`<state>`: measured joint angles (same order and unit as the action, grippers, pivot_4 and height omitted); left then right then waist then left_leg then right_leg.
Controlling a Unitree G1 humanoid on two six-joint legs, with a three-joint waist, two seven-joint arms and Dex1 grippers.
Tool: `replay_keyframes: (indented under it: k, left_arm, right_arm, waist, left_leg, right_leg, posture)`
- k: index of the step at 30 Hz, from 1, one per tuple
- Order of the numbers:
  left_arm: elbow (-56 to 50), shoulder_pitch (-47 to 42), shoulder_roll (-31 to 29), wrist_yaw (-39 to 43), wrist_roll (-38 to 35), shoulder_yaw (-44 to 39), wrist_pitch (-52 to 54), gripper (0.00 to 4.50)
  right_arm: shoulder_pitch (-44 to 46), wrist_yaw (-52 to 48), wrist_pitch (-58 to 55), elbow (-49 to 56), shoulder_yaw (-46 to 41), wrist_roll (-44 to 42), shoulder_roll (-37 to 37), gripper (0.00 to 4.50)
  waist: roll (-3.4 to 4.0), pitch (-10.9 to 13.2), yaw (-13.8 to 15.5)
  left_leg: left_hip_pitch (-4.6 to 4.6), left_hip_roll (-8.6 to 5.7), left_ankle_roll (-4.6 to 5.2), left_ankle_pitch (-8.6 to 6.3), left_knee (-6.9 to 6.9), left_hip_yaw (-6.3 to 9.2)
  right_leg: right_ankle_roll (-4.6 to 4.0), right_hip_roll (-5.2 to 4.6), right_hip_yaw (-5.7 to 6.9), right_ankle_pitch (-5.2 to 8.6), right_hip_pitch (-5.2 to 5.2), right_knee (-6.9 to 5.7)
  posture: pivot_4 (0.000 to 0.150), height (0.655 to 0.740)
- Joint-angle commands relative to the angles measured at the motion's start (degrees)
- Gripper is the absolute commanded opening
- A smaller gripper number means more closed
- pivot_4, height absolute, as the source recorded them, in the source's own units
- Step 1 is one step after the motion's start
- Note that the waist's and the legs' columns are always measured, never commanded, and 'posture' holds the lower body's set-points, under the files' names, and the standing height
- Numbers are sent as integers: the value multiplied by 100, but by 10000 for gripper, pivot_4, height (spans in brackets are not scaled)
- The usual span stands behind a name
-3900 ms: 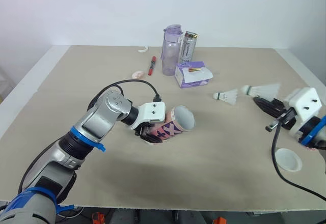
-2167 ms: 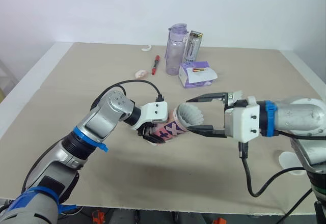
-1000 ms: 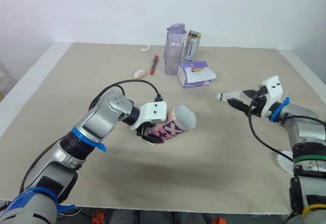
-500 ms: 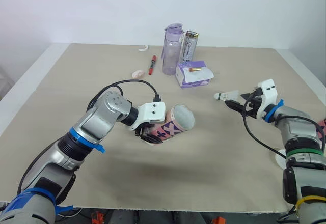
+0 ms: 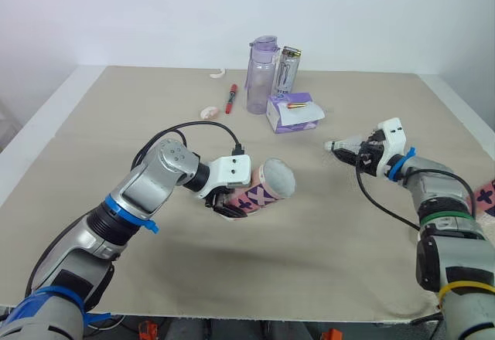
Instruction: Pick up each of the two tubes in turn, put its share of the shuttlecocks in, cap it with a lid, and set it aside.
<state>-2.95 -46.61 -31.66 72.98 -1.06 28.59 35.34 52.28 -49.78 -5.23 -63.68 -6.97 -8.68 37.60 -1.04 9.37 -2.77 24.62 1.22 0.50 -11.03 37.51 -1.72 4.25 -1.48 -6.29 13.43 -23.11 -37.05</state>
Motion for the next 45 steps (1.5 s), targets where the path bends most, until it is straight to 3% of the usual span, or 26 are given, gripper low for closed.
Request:
replay_keyframes:
  k: [1,2,3,4,13,17,22,28,34,45]
  left_arm:
    - [161,139,-103,-163,187,125,97,32951]
    - [164,136,-98,-165,187,127,97,32951]
    - [170,132,-92,-167,188,128,94,32951]
    - [182,124,-82,-168,188,131,90,32951]
    - [289,75,-25,-139,186,166,14,32951]
    - [322,53,-15,-122,181,172,-9,32951]
    - [344,32,-27,-62,137,156,4,32951]
    - [416,-1,-11,-13,85,161,-13,32951]
    - [439,-46,69,-28,61,166,33,32951]
    - [314,9,43,-43,-28,136,234,32951]
  right_arm:
    - [227,69,158,-85,-125,3,13,13694]
    - [235,65,164,-103,-125,2,8,11296]
    - [238,64,173,-115,-124,2,3,3822]
    - [238,65,181,-126,-125,1,-1,1645]
    - [4,-108,362,405,-74,-1,73,1645]
    - [-700,-540,488,2239,54,-18,389,1645]
    - [-2045,-1517,1661,5455,228,102,1385,1645]
    - [-2151,-1734,1446,7670,157,-445,1805,1645]
    - [-1884,-1827,1229,8267,335,-529,1847,1645]
    - [-2144,-2273,1386,8316,257,-839,2114,1645]
  waist:
    - [0,0,0]
    - [1,0,0]
    - [0,0,0]
    - [1,0,0]
    - [1,-1,0]
    - [3,0,12]
    - [37,2,27]
    - [24,5,13]
    - [23,6,23]
    - [21,7,42]
  left_leg:
    - [-1,0,0,0,0,0]
    - [-1,0,0,0,0,1]
    - [-1,0,0,0,0,0]
    - [-1,0,0,0,0,0]
    - [-2,0,0,0,0,0]
    - [1,-2,1,1,0,4]
    - [4,-7,0,1,1,4]
    - [-12,-5,0,1,1,9]
    - [-15,0,1,1,2,10]
    - [9,-11,1,1,2,4]
  right_leg:
    - [-1,0,0,0,1,0]
    - [-1,0,0,0,1,0]
    - [0,1,0,0,1,0]
    - [0,1,0,0,1,0]
    - [1,1,-1,-1,2,-1]
    - [4,1,-1,-1,3,-1]
    - [23,0,-5,16,4,-6]
    - [8,4,-6,7,11,-8]
    - [-4,-9,-5,0,0,-7]
    - [14,-40,0,21,-10,-4]
  posture:
    - [1500,7400]
    - [1500,7400]
    - [1500,7400]
    - [1500,7400]
    - [1500,7400]
    - [1500,7400]
    - [1500,7400]
    - [1500,7400]
    - [1500,7400]
    - [1500,7400]
